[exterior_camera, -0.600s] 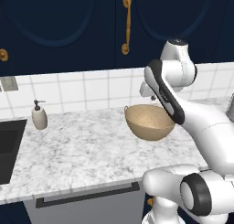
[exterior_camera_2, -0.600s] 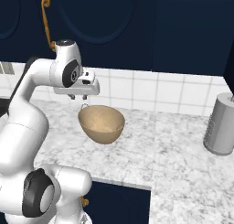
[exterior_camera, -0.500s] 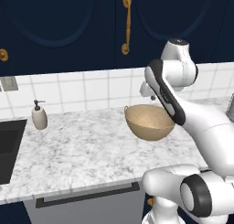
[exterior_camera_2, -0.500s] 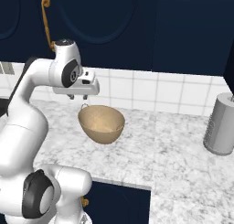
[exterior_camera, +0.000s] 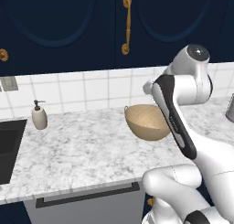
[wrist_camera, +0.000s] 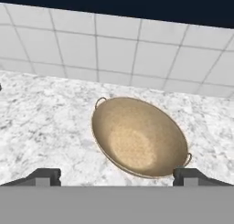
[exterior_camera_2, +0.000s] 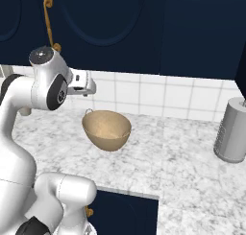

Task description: Open the cabinet, pick up the bread from the cabinet and place it in the basket. Then move the basket to the dining counter.

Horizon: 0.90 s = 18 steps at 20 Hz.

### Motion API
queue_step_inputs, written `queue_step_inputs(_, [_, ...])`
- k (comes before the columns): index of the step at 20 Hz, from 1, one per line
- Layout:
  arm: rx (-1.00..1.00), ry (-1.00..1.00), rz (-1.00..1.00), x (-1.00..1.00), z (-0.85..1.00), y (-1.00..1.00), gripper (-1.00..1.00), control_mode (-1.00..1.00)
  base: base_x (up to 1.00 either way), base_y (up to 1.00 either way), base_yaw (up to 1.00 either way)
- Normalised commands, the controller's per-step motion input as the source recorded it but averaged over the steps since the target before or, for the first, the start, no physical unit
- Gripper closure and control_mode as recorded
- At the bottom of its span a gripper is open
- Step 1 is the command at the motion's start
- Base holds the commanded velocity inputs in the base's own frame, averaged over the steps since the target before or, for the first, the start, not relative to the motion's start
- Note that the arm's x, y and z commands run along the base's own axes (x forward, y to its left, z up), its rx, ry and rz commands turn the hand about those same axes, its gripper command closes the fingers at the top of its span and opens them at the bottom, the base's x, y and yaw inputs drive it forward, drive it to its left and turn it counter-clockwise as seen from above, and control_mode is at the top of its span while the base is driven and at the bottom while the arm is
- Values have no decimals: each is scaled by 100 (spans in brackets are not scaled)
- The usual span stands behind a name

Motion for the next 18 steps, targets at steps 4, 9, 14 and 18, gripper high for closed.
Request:
queue_step_inputs(4, [0, -39, 0, -1, 37, 4, -100, -100, 0, 0, 0])
queue_step_inputs(9, [3, -40, 0, -3, 36, 30, -100, -100, 0, 0, 0])
queue_step_inputs(14, [10, -43, 0, -3, 55, 39, -100, -100, 0, 0, 0])
queue_step_inputs(18, [14, -38, -1, 1, 51, 36, -100, -100, 0, 0, 0])
